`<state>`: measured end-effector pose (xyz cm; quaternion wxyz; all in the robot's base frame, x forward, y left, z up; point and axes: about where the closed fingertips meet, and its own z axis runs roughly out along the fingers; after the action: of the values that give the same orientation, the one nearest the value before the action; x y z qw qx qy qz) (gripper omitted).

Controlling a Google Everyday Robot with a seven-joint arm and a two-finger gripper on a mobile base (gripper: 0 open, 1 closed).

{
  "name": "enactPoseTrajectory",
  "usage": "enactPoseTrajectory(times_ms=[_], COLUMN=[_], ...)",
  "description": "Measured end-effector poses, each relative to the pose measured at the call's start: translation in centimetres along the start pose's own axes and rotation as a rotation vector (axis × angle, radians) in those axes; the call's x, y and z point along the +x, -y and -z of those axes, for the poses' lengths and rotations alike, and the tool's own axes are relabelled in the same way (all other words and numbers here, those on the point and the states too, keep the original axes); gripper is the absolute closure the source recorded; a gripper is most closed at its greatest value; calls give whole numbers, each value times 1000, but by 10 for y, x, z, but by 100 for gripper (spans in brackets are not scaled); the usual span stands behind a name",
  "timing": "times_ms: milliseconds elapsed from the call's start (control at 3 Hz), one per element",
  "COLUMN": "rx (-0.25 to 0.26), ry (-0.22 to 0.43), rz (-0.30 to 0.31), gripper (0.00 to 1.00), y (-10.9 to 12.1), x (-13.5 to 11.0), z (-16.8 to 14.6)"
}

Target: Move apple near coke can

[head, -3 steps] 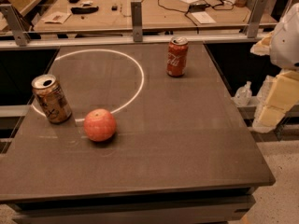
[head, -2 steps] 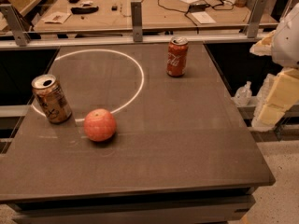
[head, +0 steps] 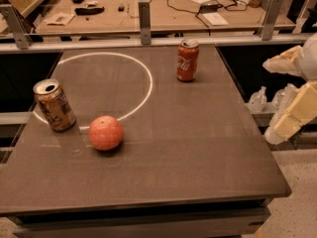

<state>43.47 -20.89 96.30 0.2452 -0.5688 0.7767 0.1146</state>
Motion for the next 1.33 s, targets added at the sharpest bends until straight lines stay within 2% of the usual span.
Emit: enactPoseTrajectory(times_ms=[333, 667, 1333], rx=[-34, -34, 22], ry=[154, 266, 378], rz=[-26, -36, -4], gripper=[0, 0, 0], y=[-8, -18, -44], x=[-4, -12, -34], z=[-6, -10, -40])
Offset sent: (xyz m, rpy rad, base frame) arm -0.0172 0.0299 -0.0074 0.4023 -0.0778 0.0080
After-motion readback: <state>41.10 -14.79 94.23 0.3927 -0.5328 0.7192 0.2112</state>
